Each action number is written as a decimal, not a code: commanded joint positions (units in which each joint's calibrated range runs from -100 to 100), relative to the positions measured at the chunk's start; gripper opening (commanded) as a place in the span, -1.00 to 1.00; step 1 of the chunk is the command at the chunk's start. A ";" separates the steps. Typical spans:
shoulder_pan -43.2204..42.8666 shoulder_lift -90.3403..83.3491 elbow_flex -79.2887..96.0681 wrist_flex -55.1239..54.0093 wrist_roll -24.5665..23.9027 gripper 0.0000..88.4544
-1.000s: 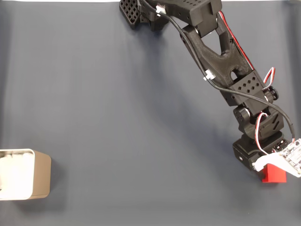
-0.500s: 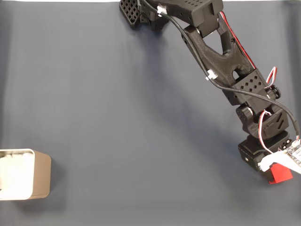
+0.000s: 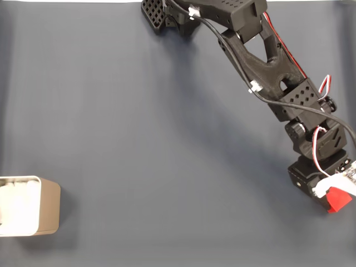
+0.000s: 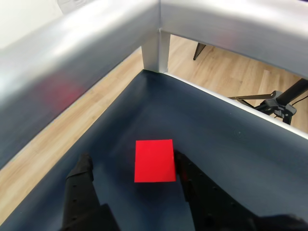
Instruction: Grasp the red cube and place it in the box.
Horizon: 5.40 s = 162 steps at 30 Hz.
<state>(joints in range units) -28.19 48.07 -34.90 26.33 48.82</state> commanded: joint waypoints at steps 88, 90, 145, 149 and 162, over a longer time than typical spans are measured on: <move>28.62 -54.39 36.91 6.62 1.17 -1.00; 29.97 -54.74 36.91 6.70 1.12 -1.00; 55.11 -34.72 18.66 4.65 1.61 -1.00; 56.10 -32.82 17.02 4.65 1.71 -1.00; 59.23 -28.31 13.92 3.34 2.30 -1.00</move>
<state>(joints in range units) 29.97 20.71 -17.63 31.34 50.43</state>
